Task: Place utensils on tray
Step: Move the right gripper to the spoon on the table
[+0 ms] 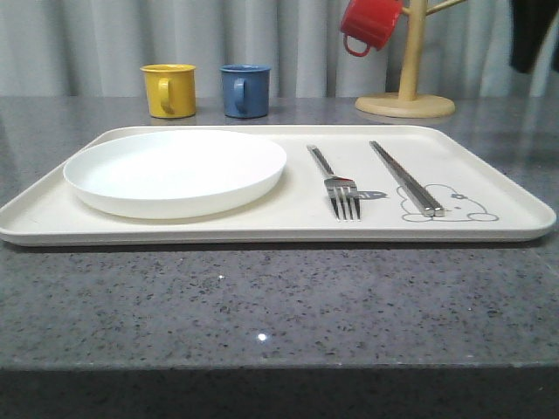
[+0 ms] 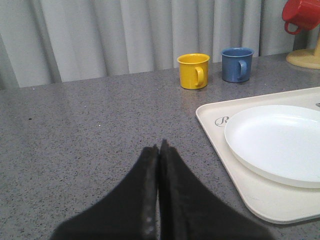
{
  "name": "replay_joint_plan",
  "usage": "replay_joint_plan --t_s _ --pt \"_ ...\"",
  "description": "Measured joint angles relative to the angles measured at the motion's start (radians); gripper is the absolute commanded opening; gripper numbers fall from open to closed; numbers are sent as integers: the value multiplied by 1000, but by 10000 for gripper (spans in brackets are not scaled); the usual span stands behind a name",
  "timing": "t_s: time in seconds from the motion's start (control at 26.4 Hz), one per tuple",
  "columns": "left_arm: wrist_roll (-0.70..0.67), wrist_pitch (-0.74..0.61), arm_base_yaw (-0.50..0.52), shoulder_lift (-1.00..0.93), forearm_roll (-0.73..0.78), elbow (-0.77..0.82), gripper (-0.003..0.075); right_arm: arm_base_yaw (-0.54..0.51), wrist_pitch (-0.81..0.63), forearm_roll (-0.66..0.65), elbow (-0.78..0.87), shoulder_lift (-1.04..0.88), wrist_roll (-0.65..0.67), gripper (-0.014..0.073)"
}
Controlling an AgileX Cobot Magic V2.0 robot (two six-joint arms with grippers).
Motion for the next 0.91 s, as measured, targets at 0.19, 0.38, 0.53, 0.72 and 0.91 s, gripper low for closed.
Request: replay_joint_plan --t_s 0.19,0.38,0.53,0.72,0.91 --pt "0 0 0 0 0 0 -18 -161 4 -15 8 0 -99 370" --pt "0 0 0 0 0 0 -18 -222 4 -16 9 72 -154 370" --pt "0 0 0 0 0 0 -18 -242 4 -16 9 132 -162 370" --pt "0 0 0 0 0 0 -18 -245 0 -16 9 192 -164 365" --pt "0 0 0 0 0 0 -18 -245 0 -16 9 218 -164 158"
